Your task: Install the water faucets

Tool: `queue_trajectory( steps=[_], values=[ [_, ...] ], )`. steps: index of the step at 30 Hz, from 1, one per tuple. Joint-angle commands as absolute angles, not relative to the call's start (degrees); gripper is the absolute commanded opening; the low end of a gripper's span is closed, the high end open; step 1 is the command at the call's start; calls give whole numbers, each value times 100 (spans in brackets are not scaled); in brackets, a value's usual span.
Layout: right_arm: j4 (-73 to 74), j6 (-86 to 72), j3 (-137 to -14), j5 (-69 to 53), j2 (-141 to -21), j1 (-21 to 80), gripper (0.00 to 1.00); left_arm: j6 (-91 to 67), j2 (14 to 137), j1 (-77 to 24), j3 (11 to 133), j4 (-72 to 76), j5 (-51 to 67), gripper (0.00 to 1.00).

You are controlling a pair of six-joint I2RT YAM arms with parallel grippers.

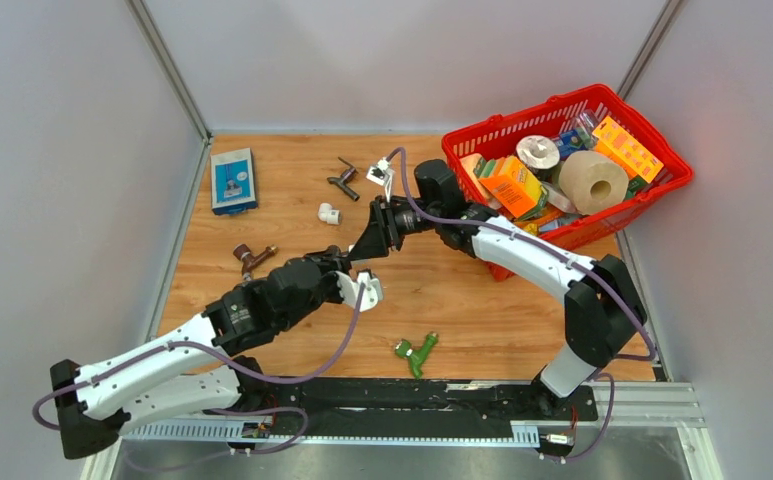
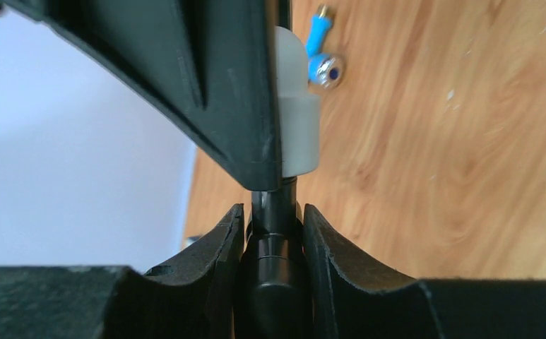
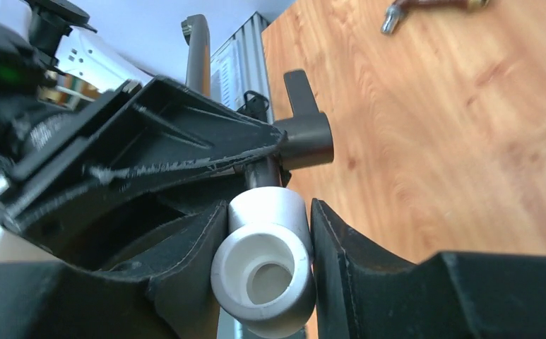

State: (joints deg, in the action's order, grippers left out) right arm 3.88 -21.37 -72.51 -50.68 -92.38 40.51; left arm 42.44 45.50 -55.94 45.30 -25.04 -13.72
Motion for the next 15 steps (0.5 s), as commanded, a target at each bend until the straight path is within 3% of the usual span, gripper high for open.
queue_trajectory(
  steps=[1,5,8,9,12,15],
  values=[
    [-483,-3814,-7102,-4439,-9544,3929,3,5605,4509,-6686,4185,-862,-3584,0],
    [-597,-3902,-7023,-4438,-9624,3902,3,5950,4465,-6899,3903,-475,-3911,0],
    [-859,-3754,-7023,-4421,-9545,3876,10,5854,4386,-6908,3885,-509,-3850,0],
    [-983,-3649,-7005,-4369,-9441,3876,15,5801,4360,-6900,3928,-579,-3789,0],
    [-1186,-2947,-7075,-4316,-9089,3780,44,5460,4298,-6838,4034,-904,-3500,0],
    [-1187,-2112,-7163,-4394,-8729,3648,58,5020,4228,-6391,4314,-1325,-2702,0]
  ],
)
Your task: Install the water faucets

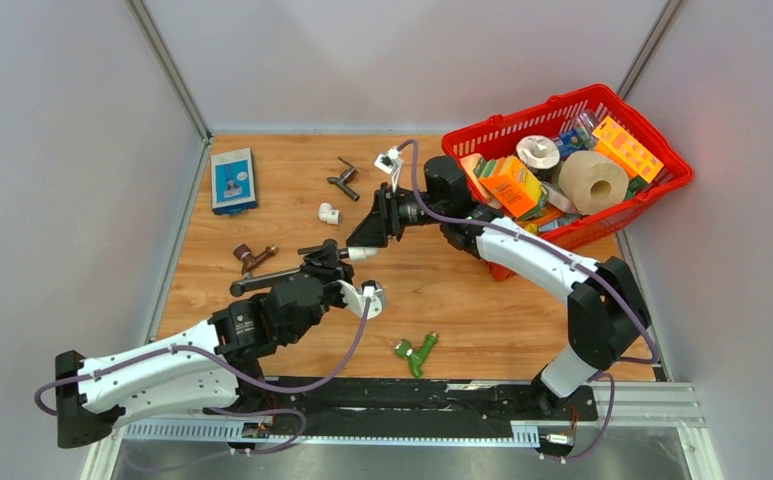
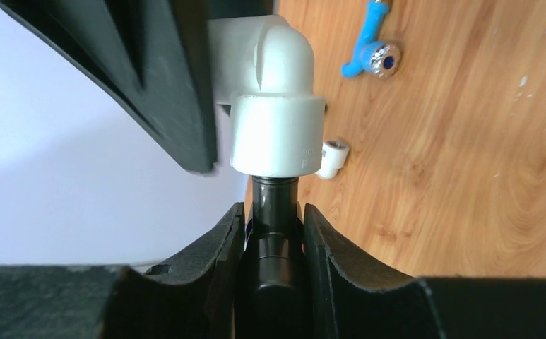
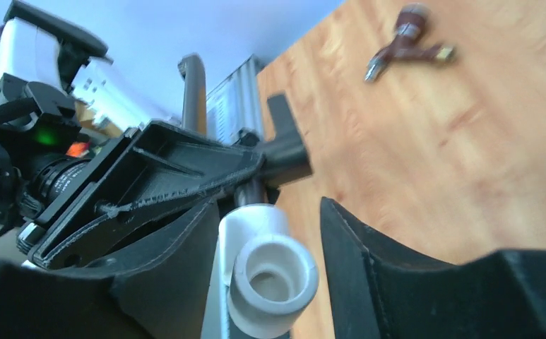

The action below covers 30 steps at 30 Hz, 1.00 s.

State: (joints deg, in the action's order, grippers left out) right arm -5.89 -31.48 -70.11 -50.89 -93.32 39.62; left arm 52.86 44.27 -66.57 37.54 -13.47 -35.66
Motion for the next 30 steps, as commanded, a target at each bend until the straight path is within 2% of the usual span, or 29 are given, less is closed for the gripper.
queue_trajectory(
  steps=[1,6,15,23,30],
  values=[
    [-1178,-1840,-7137,-4403,-8571,3578,60,4827,4236,-6120,4394,-1405,-2481,0],
    [-1055,-390,-6707,-4158,-7728,3366,63,4018,4394,-5169,5043,-2108,-541,0],
    [-98,3318,-5758,-4543,-6250,3384,84,3454,5597,-4079,6045,-2952,2536,0],
    [1061,4613,-5739,-4966,-6134,3752,80,3349,6529,-3323,6670,-3453,4814,0],
    [1520,5044,-5827,-4659,-6503,4183,74,3498,6820,-3234,6855,-3753,5291,0]
  ],
)
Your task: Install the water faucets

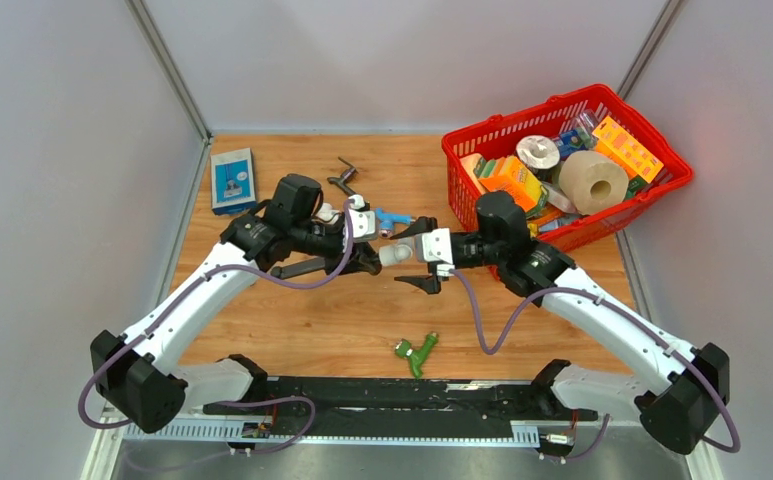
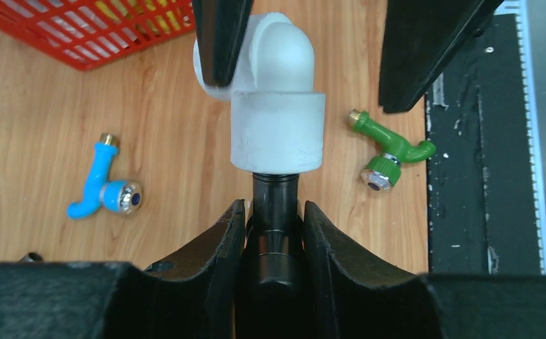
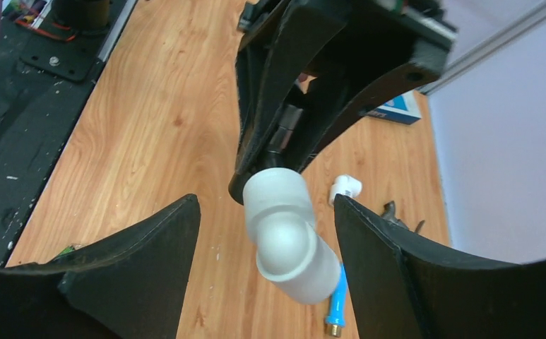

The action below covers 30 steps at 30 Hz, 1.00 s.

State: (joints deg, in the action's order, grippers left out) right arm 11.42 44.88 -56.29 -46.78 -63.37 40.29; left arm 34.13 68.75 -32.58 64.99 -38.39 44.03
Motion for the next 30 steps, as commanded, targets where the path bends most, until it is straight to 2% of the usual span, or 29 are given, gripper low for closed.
queue_trajectory(
  steps=[1,5,8,10,13,14,15,16,17,20,23,24,27,30],
  values=[
    [1547,5097,-5853,-4597,-6556,4227,74,3524,6820,-3234,6864,-3770,5317,0],
    [1573,5124,-5906,-4465,-6758,4280,69,3612,6855,-3234,6943,-3920,5440,0],
    [1591,4993,-5985,-4491,-6908,4289,59,3612,6786,-3234,6996,-3938,5353,0],
    [1582,4765,-6081,-4509,-7022,4289,46,3586,6680,-3234,7048,-3885,5100,0],
    [1582,3906,-6432,-4631,-7320,4280,33,3454,6434,-3322,6961,-3613,4414,0],
    [1556,3589,-6564,-4719,-7417,4280,29,3384,6251,-3409,6874,-3421,3803,0],
    [1521,3073,-6687,-4711,-7566,4272,22,3384,6145,-3645,6803,-3315,3371,0],
    [1451,2545,-6854,-4607,-7724,4263,11,3427,5943,-3778,6646,-3105,2548,0],
    [1415,1888,-6995,-4475,-7900,4254,5,3445,5715,-4110,6549,-2989,2140,0],
    [1013,-491,-7198,-3922,-8384,4175,3,3664,5222,-4762,5899,-2209,174,0],
    [144,-2130,-6927,-3982,-8648,4078,2,4181,4905,-5517,5363,-1628,-1523,0],
    [-286,-2597,-6839,-3990,-8701,4069,2,4340,4904,-5720,5300,-1522,-1851,0],
    [-1113,-3723,-6496,-3762,-8868,4061,0,5401,5131,-6678,4801,-673,-3781,0],
    [-1721,-4542,-6355,-3718,-9061,4043,0,6239,5387,-7214,4352,332,-4692,0]
  ],
)
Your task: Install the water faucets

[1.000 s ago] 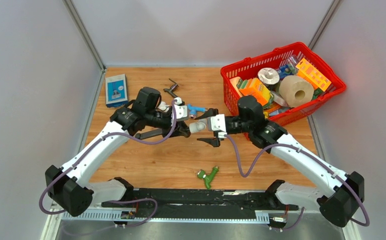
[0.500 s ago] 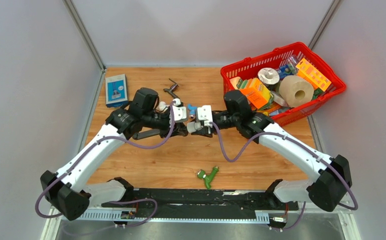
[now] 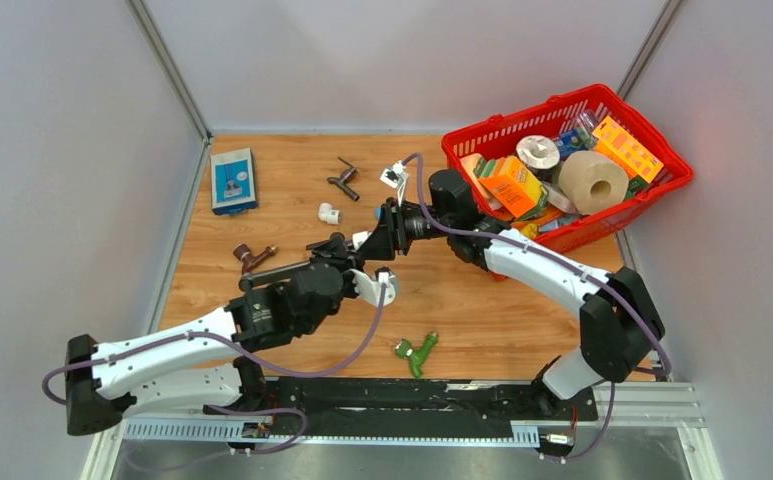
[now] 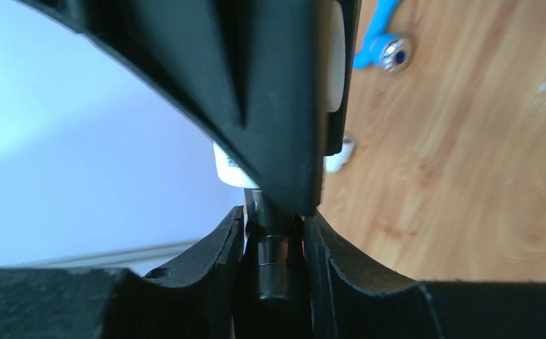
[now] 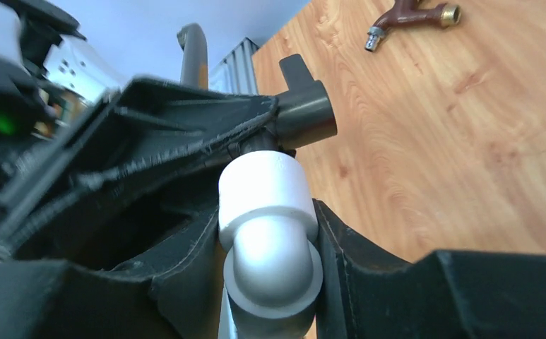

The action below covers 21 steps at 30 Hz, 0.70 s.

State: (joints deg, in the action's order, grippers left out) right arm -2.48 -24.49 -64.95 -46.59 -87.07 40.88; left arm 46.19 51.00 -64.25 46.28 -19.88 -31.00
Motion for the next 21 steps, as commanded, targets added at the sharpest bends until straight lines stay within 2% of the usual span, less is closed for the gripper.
queue_trajectory(
  steps=[1,4,6,9,12,15,21],
  values=[
    [-1836,-4709,-6346,-3709,-9122,4034,0,6432,5449,-7251,4237,612,-4789,0],
    [-2091,-4913,-6293,-3674,-9185,4017,0,6399,5397,-7339,4149,659,-4755,0],
    [-2153,-4730,-6275,-3613,-9097,3999,5,6232,5327,-7339,4157,493,-4667,0],
    [-2127,-4037,-6301,-3621,-8869,3946,25,5593,5247,-7278,4385,-356,-4273,0],
    [-2092,-3281,-6354,-3989,-8597,3780,51,4425,5230,-6849,4841,-1595,-3842,0],
    [-1943,-2429,-6346,-4200,-8193,3543,66,3737,5124,-6208,4957,-2179,-2771,0],
    [-1223,530,-6074,-4456,-7288,3419,74,2866,4966,-4557,5238,-2944,294,0]
  ],
)
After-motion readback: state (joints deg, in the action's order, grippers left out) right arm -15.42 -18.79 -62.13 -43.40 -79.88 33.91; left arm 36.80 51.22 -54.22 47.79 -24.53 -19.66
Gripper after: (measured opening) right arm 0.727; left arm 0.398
